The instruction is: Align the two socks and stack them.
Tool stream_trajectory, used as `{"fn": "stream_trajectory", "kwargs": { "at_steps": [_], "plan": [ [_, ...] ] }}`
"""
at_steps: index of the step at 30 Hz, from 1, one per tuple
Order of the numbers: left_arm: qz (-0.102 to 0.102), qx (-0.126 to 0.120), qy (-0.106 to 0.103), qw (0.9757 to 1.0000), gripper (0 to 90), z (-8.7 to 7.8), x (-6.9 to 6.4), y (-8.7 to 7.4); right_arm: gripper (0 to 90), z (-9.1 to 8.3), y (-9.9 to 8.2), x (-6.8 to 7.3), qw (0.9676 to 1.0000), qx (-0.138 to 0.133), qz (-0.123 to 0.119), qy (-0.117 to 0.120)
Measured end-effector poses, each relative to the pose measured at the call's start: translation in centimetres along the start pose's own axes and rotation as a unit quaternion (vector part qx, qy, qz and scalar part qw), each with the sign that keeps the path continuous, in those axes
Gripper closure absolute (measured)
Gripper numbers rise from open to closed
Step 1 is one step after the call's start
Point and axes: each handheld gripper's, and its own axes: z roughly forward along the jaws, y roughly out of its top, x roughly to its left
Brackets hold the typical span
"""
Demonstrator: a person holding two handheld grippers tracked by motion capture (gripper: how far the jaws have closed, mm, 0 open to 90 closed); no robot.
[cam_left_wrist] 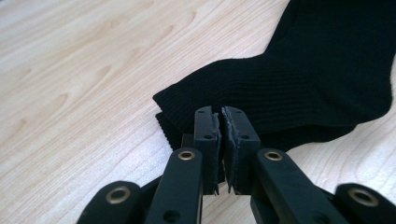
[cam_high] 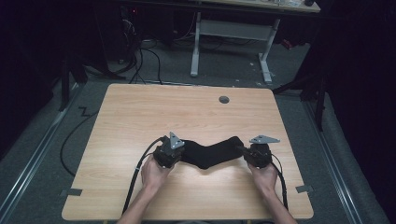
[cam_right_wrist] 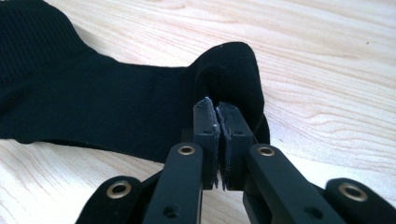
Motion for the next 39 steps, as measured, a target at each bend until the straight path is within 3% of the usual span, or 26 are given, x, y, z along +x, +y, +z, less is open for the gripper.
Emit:
{"fn": "stream_trajectory", "kwargs": {
  "at_steps": [8,19,23,29,34,39],
  "plan": [
    [-0.002,0.001,0.010,1.0000,84.2,0.4,0.2,0.0,87.1,0.2,0.3,-0.2,0.9999,-0.008,0.003,-0.006],
    [0.000,0.029,0.008,0.9996,81.2,1.5,0.0,-0.9,85.6,1.8,-0.2,-0.5,0.9997,0.021,0.005,-0.011],
    [-0.002,0.045,0.002,0.9990,75.6,1.8,-0.1,-1.2,78.8,2.0,-0.3,-0.6,0.9995,0.029,0.003,-0.015],
    [-0.025,0.042,0.001,0.9988,54.1,1.2,0.0,-1.8,61.8,1.6,-0.3,-1.1,0.9990,0.033,0.013,-0.028],
    [-0.050,0.027,0.001,0.9984,47.9,0.5,0.5,-1.4,62.4,0.8,-0.1,-1.4,0.9993,0.015,0.022,-0.026],
    [-0.069,0.033,0.018,0.9969,46.1,1.7,0.7,-0.3,69.9,1.0,0.9,-1.5,0.9995,0.007,0.020,-0.023]
  ]
}}
